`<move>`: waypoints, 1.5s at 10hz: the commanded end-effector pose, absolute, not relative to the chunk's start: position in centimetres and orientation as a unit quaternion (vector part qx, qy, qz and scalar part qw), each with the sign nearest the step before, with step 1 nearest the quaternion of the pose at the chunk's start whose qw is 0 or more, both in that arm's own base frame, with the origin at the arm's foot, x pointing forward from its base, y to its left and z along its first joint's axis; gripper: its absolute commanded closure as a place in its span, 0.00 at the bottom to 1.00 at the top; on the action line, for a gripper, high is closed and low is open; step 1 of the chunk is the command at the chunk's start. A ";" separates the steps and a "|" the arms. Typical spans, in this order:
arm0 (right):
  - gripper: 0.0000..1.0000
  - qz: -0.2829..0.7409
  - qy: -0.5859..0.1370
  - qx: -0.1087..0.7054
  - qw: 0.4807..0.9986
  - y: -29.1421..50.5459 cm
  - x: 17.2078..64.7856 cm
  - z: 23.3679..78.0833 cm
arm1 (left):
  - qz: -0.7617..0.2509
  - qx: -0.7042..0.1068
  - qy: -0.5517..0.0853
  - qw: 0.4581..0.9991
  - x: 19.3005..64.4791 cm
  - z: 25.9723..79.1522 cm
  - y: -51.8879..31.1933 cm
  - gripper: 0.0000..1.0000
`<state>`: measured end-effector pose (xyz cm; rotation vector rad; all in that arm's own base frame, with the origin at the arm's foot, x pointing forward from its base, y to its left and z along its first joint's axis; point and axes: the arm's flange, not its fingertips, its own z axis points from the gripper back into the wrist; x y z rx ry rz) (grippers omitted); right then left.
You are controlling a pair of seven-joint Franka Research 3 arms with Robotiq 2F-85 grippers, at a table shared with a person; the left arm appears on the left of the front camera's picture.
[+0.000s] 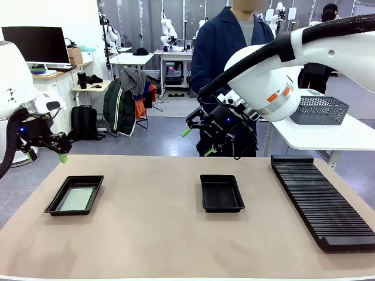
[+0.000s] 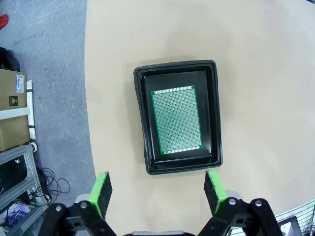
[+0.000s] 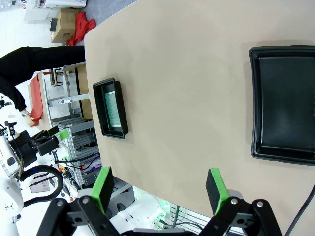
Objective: Inspect and transfer BCBs to ESD trays.
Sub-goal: Pick up the Blank PCB from the PCB Rack and place it in the right ESD tray.
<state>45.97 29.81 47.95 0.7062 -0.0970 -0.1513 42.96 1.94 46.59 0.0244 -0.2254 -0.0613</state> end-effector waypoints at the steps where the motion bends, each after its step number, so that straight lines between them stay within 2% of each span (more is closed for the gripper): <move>1: 0.00 -0.083 -0.046 0.337 0.937 30.0 46.2 48.0 | -0.030 0.012 -0.115 0.993 42.9 46.5 2.0 0.00; 15: 0.00 -0.083 -0.046 0.337 0.937 30.0 46.2 48.0 | -0.030 0.012 -0.115 0.993 42.9 46.5 2.0 0.00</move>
